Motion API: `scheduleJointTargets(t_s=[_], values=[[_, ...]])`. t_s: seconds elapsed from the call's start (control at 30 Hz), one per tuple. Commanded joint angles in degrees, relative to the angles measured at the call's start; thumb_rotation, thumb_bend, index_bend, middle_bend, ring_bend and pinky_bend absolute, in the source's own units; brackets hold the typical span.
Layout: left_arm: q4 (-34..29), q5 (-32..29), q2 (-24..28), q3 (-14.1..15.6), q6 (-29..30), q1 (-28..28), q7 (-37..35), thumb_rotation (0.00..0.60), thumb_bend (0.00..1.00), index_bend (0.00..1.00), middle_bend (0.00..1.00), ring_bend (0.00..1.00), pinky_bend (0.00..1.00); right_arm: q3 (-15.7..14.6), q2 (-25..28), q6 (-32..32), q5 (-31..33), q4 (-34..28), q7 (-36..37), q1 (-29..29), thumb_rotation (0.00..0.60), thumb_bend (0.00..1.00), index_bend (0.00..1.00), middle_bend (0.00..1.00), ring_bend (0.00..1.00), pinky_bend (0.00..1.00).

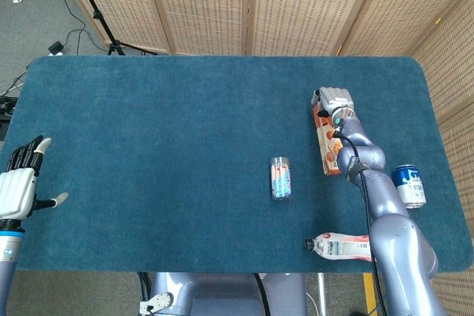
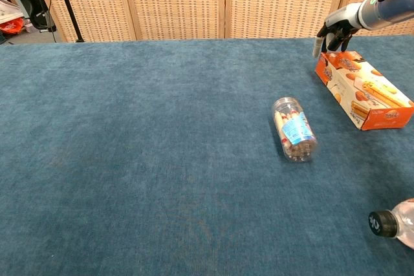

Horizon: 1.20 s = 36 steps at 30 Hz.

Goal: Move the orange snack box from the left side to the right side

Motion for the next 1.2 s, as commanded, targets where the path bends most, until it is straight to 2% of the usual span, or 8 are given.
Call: scheduleJointTargets(t_s=[0.03,0.4,0.53,0.63,0.77,1.2], values=[[-0.19,0.38,0.29,0.14,-0.05,0.08,-0.45,0.6,0.01,0.0,0.0,0.0,0.0,0.63,1.85,-0.54,-0.38,-2.07,1.5,-1.21,0.6,1.0,0.32,0.3,0.17,0.22],[-0.47,2.64,1.03,0.82,0.47,0.48,-2.08,0.6,0.01,0.0,0.0,0.0,0.0,0.22,7.18,-1.61,-0.73,-9.17,6.27,-4.35,0.6,1.0,0.32,0.3,0.17,0.22],[-0.61,3.26,1.14,1.01,0.78,0.64,-2.35,0.6,0.01,0.0,0.0,0.0,0.0,-0.69,9.52,-0.49,-0.97,-13.36,7.58,-5.4,0.6,1.0,0.32,0.3,0.17,0.24],[-0.76,3.75,1.21,1.18,0.9,0.7,-2.45,0.6,0.01,0.0,0.0,0.0,0.0,-0.76,12.2,1.17,-0.32,-19.0,9.17,-6.65,0.6,1.0,0.32,0.3,0.17,0.24],[-0.87,4.49,1.33,1.45,1.2,0.86,-2.65,0.6,0.01,0.0,0.0,0.0,0.0,-3.47,15.5,4.52,-0.31,-26.01,9.35,-8.0,0.6,1.0,0.32,0.3,0.17,0.24],[-0.93,5.58,1.57,1.81,1.44,1.01,-3.23,0.6,0.01,0.0,0.0,0.0,0.0,-11.0,22.01,16.22,4.16,-40.7,5.22,-9.67,0.6,1.0,0.32,0.3,0.17,0.24]])
